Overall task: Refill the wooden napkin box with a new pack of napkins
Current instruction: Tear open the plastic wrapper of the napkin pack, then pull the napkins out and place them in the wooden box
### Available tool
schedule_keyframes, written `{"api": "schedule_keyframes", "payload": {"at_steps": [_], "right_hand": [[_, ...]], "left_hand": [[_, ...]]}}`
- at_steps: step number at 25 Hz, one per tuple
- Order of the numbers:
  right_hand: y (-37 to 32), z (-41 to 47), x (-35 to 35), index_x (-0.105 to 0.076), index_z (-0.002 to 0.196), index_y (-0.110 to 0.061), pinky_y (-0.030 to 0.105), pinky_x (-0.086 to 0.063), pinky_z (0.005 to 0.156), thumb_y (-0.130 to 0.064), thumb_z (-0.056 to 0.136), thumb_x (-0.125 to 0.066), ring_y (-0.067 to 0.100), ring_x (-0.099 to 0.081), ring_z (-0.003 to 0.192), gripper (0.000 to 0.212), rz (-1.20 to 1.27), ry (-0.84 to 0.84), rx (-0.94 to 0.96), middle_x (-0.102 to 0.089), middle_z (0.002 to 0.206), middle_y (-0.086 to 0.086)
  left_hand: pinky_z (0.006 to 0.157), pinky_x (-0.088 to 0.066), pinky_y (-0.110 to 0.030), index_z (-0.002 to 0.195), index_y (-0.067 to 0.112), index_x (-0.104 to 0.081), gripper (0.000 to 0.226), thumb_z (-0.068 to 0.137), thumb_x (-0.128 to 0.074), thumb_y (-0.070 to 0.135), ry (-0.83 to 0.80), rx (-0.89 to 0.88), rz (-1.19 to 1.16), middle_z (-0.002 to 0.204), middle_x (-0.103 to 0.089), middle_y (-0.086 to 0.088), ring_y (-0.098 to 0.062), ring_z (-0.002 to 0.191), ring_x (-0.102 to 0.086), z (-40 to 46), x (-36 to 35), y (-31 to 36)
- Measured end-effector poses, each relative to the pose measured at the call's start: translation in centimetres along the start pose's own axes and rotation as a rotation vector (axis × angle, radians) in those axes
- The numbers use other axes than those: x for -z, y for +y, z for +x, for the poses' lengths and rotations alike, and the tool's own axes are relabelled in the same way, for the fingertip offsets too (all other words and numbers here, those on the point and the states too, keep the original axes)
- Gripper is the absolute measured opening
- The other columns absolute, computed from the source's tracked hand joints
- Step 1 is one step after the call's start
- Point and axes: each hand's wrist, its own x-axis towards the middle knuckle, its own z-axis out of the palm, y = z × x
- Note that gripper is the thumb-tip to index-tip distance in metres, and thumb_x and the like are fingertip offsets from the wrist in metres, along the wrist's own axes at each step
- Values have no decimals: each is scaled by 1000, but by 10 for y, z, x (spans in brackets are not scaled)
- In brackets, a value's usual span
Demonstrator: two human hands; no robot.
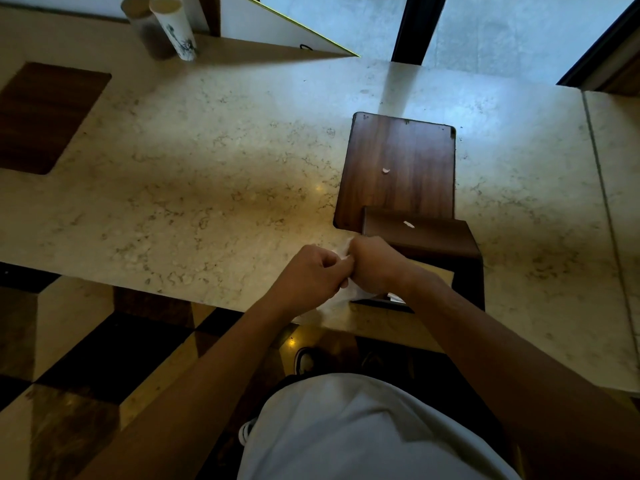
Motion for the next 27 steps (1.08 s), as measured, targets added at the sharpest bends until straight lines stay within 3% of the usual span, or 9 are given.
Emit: {"api": "schedule_keyframes", "payload": {"at_steps": [3,6,10,13,15,17,21,24,27], "right_hand": [[7,-1,-2,-67,94,-6,20,-35,51,-21,93,-61,9,-50,58,16,54,86,6,-65,82,3],[13,-7,1,-65,123,-15,23,-50,62,-43,87,-70,9,-65,71,46,223,196,-14,-74,101,1],[20,-21,19,-68,116,-19,31,-63,59,-45,84,-73,9,-73,65,41,408,254,-21,-76,91,1],[26,-37,31,-70,90,-33,37,-64,64,-41,82,-75,12,-76,73,12,723,214,1,-78,86,-2],[32,-48,37,-75,92,-28,43,-64,70,-42,77,-77,21,-77,81,21,956,144,7,-79,91,2],[39,-55,39,-75,102,-19,45,-63,75,-40,79,-76,29,-77,87,31,1016,74,62,-78,98,9],[45,-62,34,-75,104,-10,44,-62,79,-34,78,-72,30,-76,89,35,1026,79,109,-78,97,12],[47,-65,28,-77,90,-18,33,-61,76,-36,74,-72,23,-76,84,24,975,146,117,-78,88,5],[49,-67,23,-76,97,-15,30,-60,78,-41,69,-76,20,-75,90,39,977,107,130,-78,97,6]], "left_hand": [[47,-38,-21,56,16,-64,51,96,-59,48,-16,25,-89,46,-53,2,-13,43,-45,1,0,-3],[52,-44,-24,60,13,-64,60,92,-53,62,112,122,-180,51,-56,-1,-13,46,-50,3,3,-18],[72,-49,-37,91,10,-63,50,95,-50,59,400,338,-138,85,-65,-8,-23,80,-62,10,7,-45],[93,-56,-49,126,8,-56,73,84,-59,67,262,340,-308,120,-66,-12,-27,109,-66,14,14,-52],[95,-57,-52,132,8,-57,68,85,-66,56,90,267,-632,127,-68,-16,-32,116,-67,15,21,-54],[87,-60,-49,132,7,-60,55,88,-70,38,-30,232,-831,126,-70,-17,-32,115,-68,14,28,-55],[72,-62,-42,115,9,-73,27,88,-71,16,-43,195,-838,114,-76,-16,-30,103,-73,15,27,-51],[70,-62,-41,103,16,-80,22,82,-76,19,-56,160,-847,110,-77,-14,-29,100,-75,15,25,-47],[72,-62,-43,105,17,-80,25,80,-76,21,-107,132,-861,111,-77,-14,-30,102,-74,16,22,-45]]}}
